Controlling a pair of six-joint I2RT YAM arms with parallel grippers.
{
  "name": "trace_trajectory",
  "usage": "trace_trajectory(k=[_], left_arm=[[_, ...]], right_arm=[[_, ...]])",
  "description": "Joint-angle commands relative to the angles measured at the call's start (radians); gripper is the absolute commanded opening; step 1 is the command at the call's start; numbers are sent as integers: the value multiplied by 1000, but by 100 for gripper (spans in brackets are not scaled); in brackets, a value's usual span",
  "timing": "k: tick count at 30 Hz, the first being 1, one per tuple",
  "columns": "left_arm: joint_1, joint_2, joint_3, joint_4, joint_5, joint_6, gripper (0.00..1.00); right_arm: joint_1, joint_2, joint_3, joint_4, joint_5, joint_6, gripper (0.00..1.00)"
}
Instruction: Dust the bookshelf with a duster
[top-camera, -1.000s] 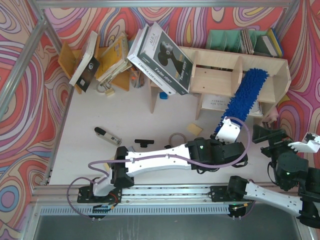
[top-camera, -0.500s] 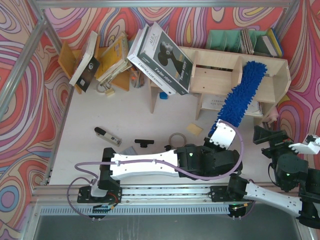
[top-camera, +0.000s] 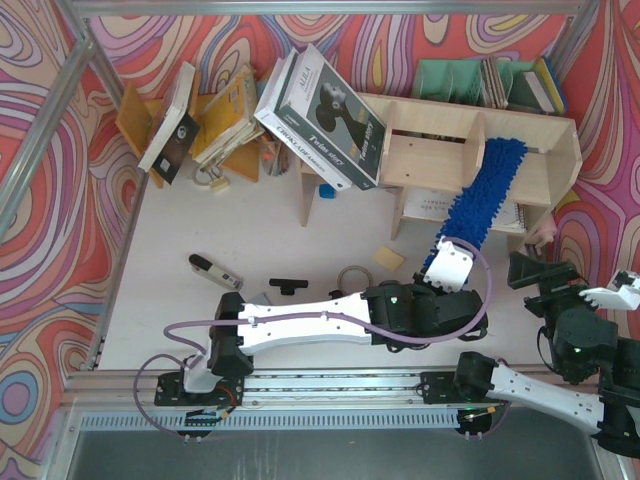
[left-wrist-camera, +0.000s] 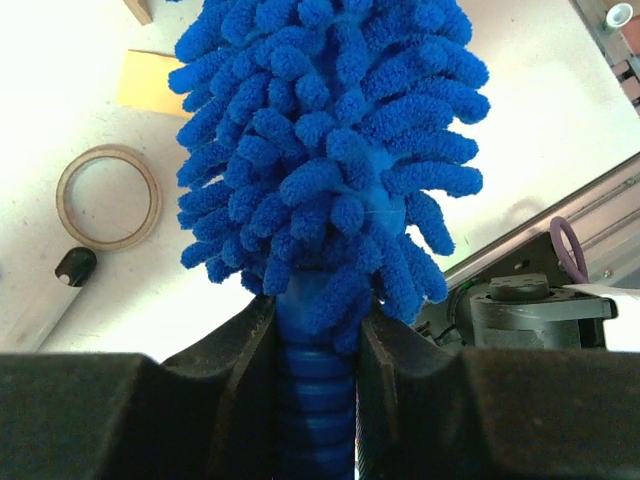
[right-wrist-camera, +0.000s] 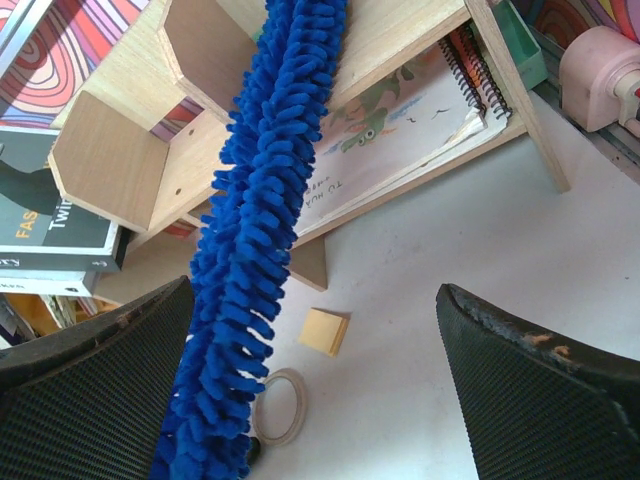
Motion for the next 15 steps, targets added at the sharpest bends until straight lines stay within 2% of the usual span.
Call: trace_trajectory(k=[1, 10, 15], left_arm=[[14, 36, 61, -26, 22, -17, 0], [-1, 116, 195, -8, 127, 86, 0], [-5, 116, 192, 1, 131, 114, 0]], right_arm=[[6, -10, -7, -31, 29, 14, 93], [6, -8, -7, -35, 31, 18, 93], [7, -11, -6, -44, 33, 30, 93]])
